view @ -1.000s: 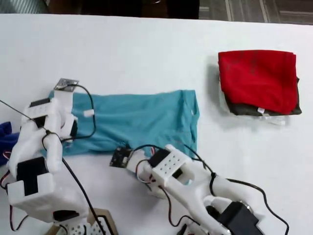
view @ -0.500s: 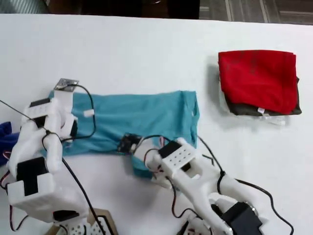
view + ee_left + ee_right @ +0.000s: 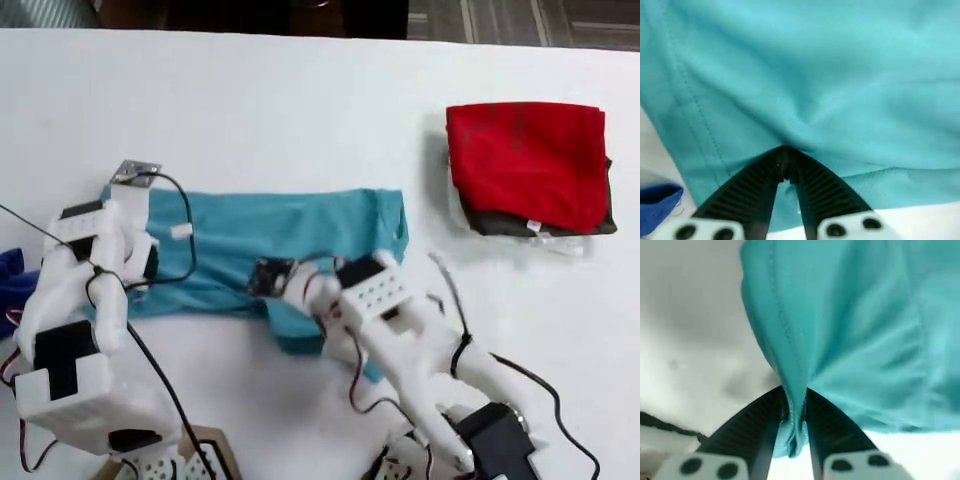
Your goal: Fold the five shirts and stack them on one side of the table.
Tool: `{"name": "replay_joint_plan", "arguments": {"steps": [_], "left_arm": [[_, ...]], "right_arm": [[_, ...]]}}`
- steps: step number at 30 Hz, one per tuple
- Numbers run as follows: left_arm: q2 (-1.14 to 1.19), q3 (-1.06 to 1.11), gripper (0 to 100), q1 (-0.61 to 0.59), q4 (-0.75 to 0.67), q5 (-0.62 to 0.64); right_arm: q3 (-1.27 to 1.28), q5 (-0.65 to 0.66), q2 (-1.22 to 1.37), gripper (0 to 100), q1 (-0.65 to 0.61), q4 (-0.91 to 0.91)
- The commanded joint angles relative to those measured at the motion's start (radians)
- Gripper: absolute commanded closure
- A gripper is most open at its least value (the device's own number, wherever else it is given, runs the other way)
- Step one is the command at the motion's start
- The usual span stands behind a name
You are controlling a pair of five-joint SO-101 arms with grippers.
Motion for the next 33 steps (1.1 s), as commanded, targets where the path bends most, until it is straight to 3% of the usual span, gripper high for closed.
{"name": "replay_joint_plan", "arguments": {"steps": [1, 6, 12, 19, 26, 31, 33], "left_arm": [[-0.008, 0.002, 97, -0.011, -0.025, -0.006], [-0.008, 0.002, 97, -0.011, -0.025, -0.006], [-0.008, 0.004, 97, -0.009, -0.023, -0.006], [-0.008, 0.004, 97, -0.009, -0.023, -0.006], [-0.008, 0.004, 97, -0.009, -0.021, -0.006], [-0.008, 0.004, 97, -0.009, -0.021, -0.006], [-0.008, 0.004, 97, -0.009, -0.021, -0.006]], "right_arm": [[-0.233, 0.072, -0.005, 97.9, 0.097, 0.085], [-0.448, 0.104, 0.053, 97.9, 0.177, 0.065], [-0.680, 0.101, 0.311, 97.8, 0.208, -0.035], [-0.934, 0.101, 0.590, 96.7, 0.209, -0.030], [-1.162, 0.044, 0.707, 72.2, 0.214, 0.077], [-1.247, -0.057, 0.708, 71.4, 0.228, 0.110], [-1.249, -0.087, 0.708, 77.2, 0.213, 0.200]]}}
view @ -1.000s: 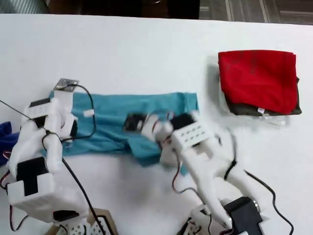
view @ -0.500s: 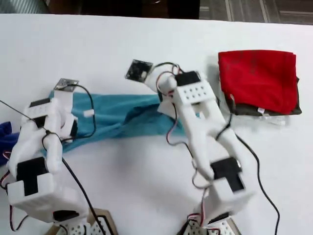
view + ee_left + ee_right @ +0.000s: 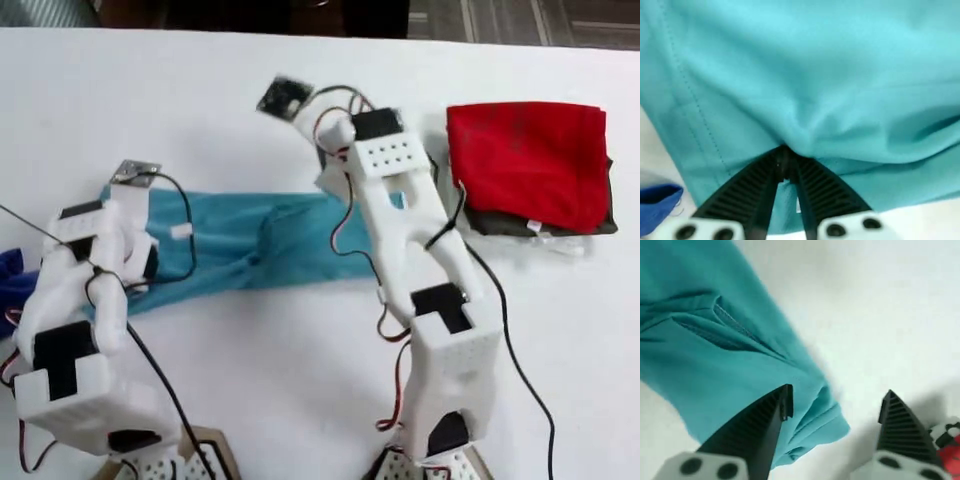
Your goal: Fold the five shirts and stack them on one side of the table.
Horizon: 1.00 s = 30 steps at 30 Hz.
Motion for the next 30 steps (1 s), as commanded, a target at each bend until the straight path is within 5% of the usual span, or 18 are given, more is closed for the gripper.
{"name": "replay_joint_plan", "arguments": {"steps": [1, 3, 16, 25, 30], "left_arm": [[-0.008, 0.004, 97, -0.009, -0.021, -0.006], [-0.008, 0.004, 97, -0.009, -0.021, -0.006], [-0.008, 0.004, 97, -0.009, -0.021, -0.006], [-0.008, 0.004, 97, -0.008, -0.021, -0.006], [-0.008, 0.004, 97, -0.008, -0.021, -0.006]], "right_arm": [[-0.051, -0.055, -0.008, 83.7, -0.025, 0.136], [-0.049, -0.071, -0.001, 99.8, -0.061, 0.203], [0.167, -0.318, 0.022, 97.8, -0.269, -0.159], [0.057, -0.321, 0.130, 97.8, -0.269, -0.162], [-0.155, -0.315, 0.054, 97.8, -0.262, -0.005]]}}
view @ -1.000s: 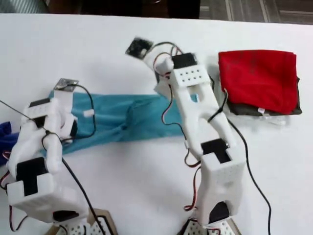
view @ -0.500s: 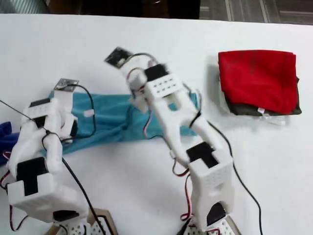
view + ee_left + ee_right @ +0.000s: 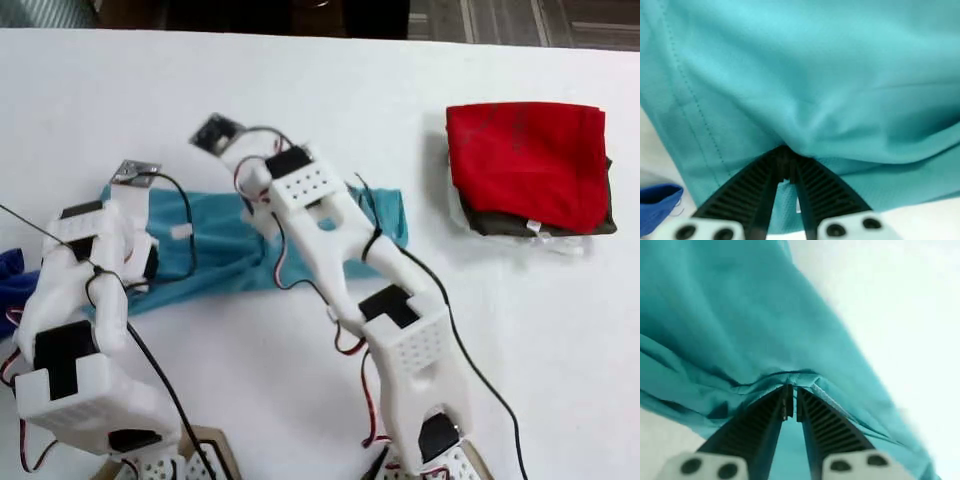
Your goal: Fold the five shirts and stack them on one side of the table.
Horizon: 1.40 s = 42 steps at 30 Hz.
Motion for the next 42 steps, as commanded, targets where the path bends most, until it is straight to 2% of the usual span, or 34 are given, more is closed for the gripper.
{"name": "replay_joint_plan", "arguments": {"steps": [1, 7, 11, 14, 17, 20, 28, 32, 37, 42], "left_arm": [[-0.008, 0.004, 97, -0.008, -0.023, -0.006], [-0.021, -0.031, 97, -0.008, -0.006, -0.005], [-0.054, -0.220, 97, -0.057, 0.161, 0.126], [-0.034, -0.363, 89, -0.143, 0.236, 0.186], [0.046, -0.440, 77, -0.224, 0.242, 0.219], [0.170, -0.499, 77, -0.255, 0.247, 0.226], [0.522, -0.763, 77, -0.242, 0.376, 0.252], [0.657, -0.941, 77, -0.209, 0.520, 0.238], [0.809, -1.170, 77, -0.100, 0.735, 0.181], [0.902, -1.256, 77, -0.051, 0.761, 0.183]], "right_arm": [[-0.167, -0.002, -0.108, 97.8, 0.005, 0.128], [-0.293, 0.000, -0.226, 97.4, 0.116, 0.328], [-0.293, 0.034, -0.292, 97.4, 0.191, 0.421], [-0.292, 0.083, -0.320, 97.8, 0.222, 0.475], [-0.292, 0.089, -0.354, 97.8, 0.245, 0.483], [-0.292, 0.092, -0.383, 97.8, 0.257, 0.483], [-0.290, 0.092, -0.404, 97.8, 0.249, 0.483], [-0.265, 0.092, -0.404, 97.8, 0.254, 0.483], [-0.241, 0.091, -0.492, 97.8, 0.288, 0.486], [0.032, 0.092, -0.753, 97.8, 0.317, 0.486]]}}
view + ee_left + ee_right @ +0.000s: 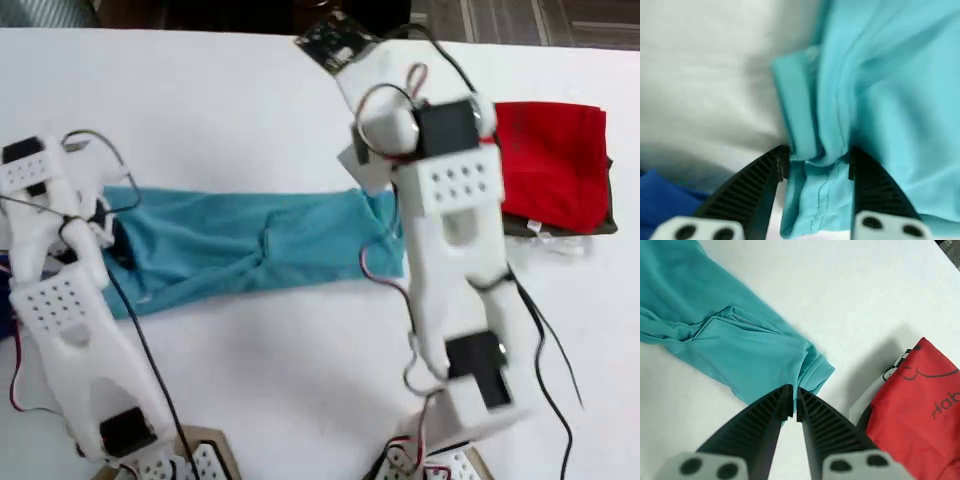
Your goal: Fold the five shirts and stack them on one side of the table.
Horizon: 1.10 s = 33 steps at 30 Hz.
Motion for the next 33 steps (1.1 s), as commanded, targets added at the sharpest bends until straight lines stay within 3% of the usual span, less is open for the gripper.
{"name": "replay_joint_plan", "arguments": {"steps": [1, 3, 6, 10, 15, 20, 26, 33], "left_arm": [[0.055, -0.019, 78, 0.075, 0.018, -0.009], [0.054, -0.016, 83, 0.083, 0.018, -0.009], [0.054, -0.021, 99, 0.098, 0.018, -0.008], [0.052, -0.016, 97, 0.089, 0.021, -0.008], [0.046, -0.025, 97, -0.023, 0.023, -0.017], [-0.092, -0.012, 97, -0.048, 0.025, -0.101], [-0.493, 0.173, 97, 0.126, 0.023, -0.089], [-0.881, 0.298, 97, 0.402, 0.020, -0.037]], "right_arm": [[0.232, 0.008, -0.259, 97.8, 0.039, 0.021], [0.413, 0.008, -0.403, 97.8, 0.077, 0.015], [0.684, 0.009, -0.613, 97.8, 0.156, -0.038], [1.080, 0.009, -0.857, 97.8, 0.286, -0.203], [1.580, 0.009, -1.076, 97.8, 0.432, -0.449], [1.887, 0.009, -1.188, 97.5, 0.481, -0.676], [2.088, 0.009, -1.207, 97.8, 0.483, -0.863], [2.088, 0.000, -1.208, 97.8, 0.516, -0.874]]}}
